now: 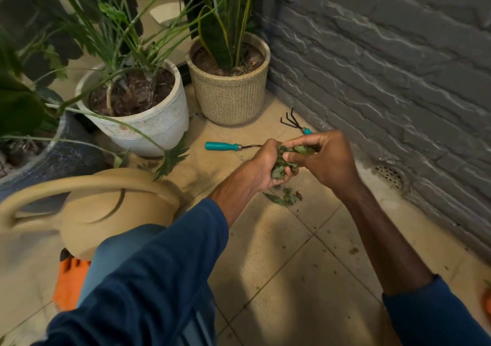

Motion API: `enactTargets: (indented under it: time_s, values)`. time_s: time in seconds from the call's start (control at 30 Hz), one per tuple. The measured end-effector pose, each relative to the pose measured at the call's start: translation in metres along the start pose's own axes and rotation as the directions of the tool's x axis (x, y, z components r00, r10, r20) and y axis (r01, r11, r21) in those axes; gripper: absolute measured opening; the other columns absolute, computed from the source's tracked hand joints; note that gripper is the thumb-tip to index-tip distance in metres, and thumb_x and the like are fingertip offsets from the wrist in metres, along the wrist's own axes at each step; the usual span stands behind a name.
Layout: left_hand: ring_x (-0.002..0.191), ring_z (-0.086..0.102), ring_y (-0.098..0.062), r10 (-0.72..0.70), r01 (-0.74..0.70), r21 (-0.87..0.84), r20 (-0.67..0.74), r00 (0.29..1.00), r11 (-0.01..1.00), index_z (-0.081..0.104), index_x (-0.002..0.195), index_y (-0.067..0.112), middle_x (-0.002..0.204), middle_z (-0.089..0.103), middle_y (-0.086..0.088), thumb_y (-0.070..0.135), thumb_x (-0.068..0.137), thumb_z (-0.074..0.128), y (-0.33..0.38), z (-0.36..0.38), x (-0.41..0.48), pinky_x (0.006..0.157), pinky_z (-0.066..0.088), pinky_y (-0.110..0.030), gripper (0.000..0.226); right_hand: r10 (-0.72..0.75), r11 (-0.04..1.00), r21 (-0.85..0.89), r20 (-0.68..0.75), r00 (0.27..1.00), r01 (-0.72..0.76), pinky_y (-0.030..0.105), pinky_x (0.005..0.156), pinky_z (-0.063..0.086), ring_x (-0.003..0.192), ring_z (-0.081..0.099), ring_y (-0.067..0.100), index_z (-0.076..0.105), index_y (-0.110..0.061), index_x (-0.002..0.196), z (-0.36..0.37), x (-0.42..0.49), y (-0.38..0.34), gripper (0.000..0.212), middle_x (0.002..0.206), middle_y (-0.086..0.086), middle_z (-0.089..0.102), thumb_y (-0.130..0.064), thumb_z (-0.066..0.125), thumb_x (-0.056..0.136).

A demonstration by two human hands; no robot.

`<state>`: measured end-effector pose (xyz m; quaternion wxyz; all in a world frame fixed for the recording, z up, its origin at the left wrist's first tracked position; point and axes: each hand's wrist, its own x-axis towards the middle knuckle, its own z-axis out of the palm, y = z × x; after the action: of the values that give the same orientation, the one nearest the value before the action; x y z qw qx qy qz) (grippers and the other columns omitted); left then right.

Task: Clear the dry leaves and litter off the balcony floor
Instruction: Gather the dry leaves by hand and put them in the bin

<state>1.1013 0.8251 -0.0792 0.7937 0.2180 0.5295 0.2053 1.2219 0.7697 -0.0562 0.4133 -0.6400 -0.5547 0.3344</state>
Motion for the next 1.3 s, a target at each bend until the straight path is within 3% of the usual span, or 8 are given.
enactTargets:
  time_s: [0.23, 0.4, 0.6, 0.77, 0.87, 0.97, 1.1, 1.3]
  values:
    - [0.055, 0.057, -0.017, 0.020, -0.016, 0.061, -0.072, 0.997, 0.998, 0.059, 0.080, 0.012, 0.057, 0.059, -0.004, 0.033, 0.099, 0.037, -0.006, -0.002, 0.003, 0.044, 0.044, -0.018, 0.035, 0.056, 0.979, -0.194, -0.030, 0.998, -0.061, 0.011, 0.066, 0.053, 0.069, 0.070, -0.001, 0.082, -0.016, 0.096, 0.014, 0.001, 0.007, 0.025, 0.084, -0.005, 0.077, -0.008, 0.088, 0.073]
    - [0.067, 0.059, -0.017, 0.136, -0.118, 0.105, -0.185, 0.973, 0.987, 0.064, 0.092, 0.013, 0.080, 0.063, -0.006, 0.032, 0.092, 0.044, -0.017, -0.001, 0.012, 0.050, 0.049, -0.022, 0.028, -0.061, 0.947, -0.320, -0.104, 0.993, 0.024, 0.017, 0.063, 0.050, 0.071, 0.069, 0.008, 0.082, -0.017, 0.092, 0.035, -0.007, -0.001, 0.020, 0.078, -0.003, 0.075, -0.002, 0.078, 0.078]
    - [0.082, 0.067, -0.028, 0.206, -0.194, 0.070, -0.293, 0.933, 0.978, 0.067, 0.085, 0.013, 0.080, 0.068, -0.009, 0.030, 0.086, 0.050, -0.018, -0.007, 0.022, 0.072, 0.053, -0.038, 0.024, 0.007, 0.911, -0.413, 0.039, 0.999, 0.010, 0.022, 0.062, 0.047, 0.085, 0.064, 0.014, 0.073, -0.013, 0.101, 0.054, -0.014, -0.012, 0.020, 0.090, 0.001, 0.070, -0.001, 0.062, 0.089]
    - [0.072, 0.062, -0.023, 0.188, -0.177, 0.061, -0.310, 0.932, 0.982, 0.064, 0.086, 0.012, 0.079, 0.064, -0.008, 0.025, 0.092, 0.049, -0.015, -0.016, 0.027, 0.057, 0.049, -0.029, 0.021, 0.113, 0.932, -0.361, 0.241, 0.964, -0.020, 0.022, 0.071, 0.047, 0.103, 0.060, 0.017, 0.062, -0.014, 0.122, 0.048, -0.014, -0.014, 0.037, 0.111, 0.004, 0.064, -0.002, 0.046, 0.092]
    - [0.056, 0.054, -0.017, 0.155, -0.144, 0.061, -0.257, 0.954, 0.988, 0.058, 0.079, 0.015, 0.067, 0.058, -0.005, 0.025, 0.093, 0.043, -0.012, -0.017, 0.020, 0.051, 0.044, -0.024, 0.023, 0.006, 0.939, -0.342, 0.139, 0.990, 0.042, 0.012, 0.057, 0.044, 0.087, 0.066, 0.013, 0.075, -0.016, 0.108, 0.040, -0.014, -0.015, 0.035, 0.092, 0.002, 0.071, 0.002, 0.048, 0.093]
    - [0.041, 0.049, -0.012, 0.130, -0.111, 0.103, -0.201, 0.971, 0.988, 0.056, 0.079, 0.015, 0.054, 0.055, 0.000, 0.026, 0.093, 0.040, -0.010, -0.016, 0.014, 0.044, 0.039, -0.019, 0.024, -0.035, 0.961, -0.274, 0.019, 0.999, 0.039, 0.006, 0.061, 0.049, 0.072, 0.069, -0.001, 0.079, -0.016, 0.105, 0.033, -0.012, -0.010, 0.024, 0.085, -0.005, 0.075, -0.002, 0.065, 0.092]
    - [0.043, 0.056, -0.013, 0.074, -0.059, 0.124, -0.118, 0.990, 0.991, 0.063, 0.092, 0.012, 0.061, 0.062, -0.005, 0.029, 0.093, 0.043, -0.007, -0.014, 0.008, 0.041, 0.040, -0.017, 0.026, 0.046, 0.997, -0.067, -0.017, 0.999, -0.047, 0.024, 0.075, 0.061, 0.073, 0.074, 0.005, 0.081, -0.011, 0.096, 0.020, -0.004, 0.005, 0.019, 0.083, -0.004, 0.078, -0.005, 0.083, 0.078]
    - [0.043, 0.060, -0.015, 0.110, -0.088, 0.148, -0.152, 0.982, 0.985, 0.067, 0.095, 0.008, 0.064, 0.066, -0.009, 0.031, 0.094, 0.046, -0.005, -0.015, 0.001, 0.041, 0.046, -0.018, 0.031, 0.033, 0.999, -0.024, -0.056, 0.998, -0.035, 0.020, 0.068, 0.058, 0.070, 0.073, 0.005, 0.081, -0.014, 0.089, 0.027, 0.001, 0.013, 0.019, 0.078, -0.005, 0.077, -0.004, 0.087, 0.073]
